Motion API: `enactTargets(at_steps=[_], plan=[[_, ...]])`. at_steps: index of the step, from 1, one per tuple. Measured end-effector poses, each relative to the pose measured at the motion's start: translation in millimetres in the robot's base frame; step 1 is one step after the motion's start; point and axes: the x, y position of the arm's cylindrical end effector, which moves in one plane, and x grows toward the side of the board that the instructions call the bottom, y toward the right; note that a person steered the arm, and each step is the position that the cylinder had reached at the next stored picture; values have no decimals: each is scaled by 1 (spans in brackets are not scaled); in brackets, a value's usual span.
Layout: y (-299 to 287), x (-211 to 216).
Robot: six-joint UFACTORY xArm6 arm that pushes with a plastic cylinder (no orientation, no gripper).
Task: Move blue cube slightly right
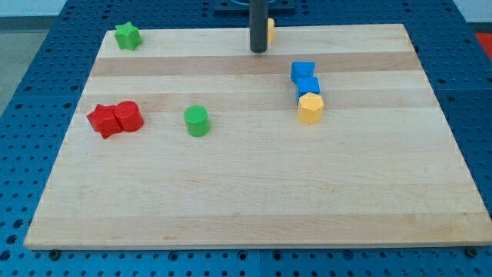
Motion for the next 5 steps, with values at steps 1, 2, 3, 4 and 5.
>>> enactTargets(at_steps=[1,2,3,4,5], plan=[[0,23],[-3,52],[-10,79],[-1,105],[12,106]])
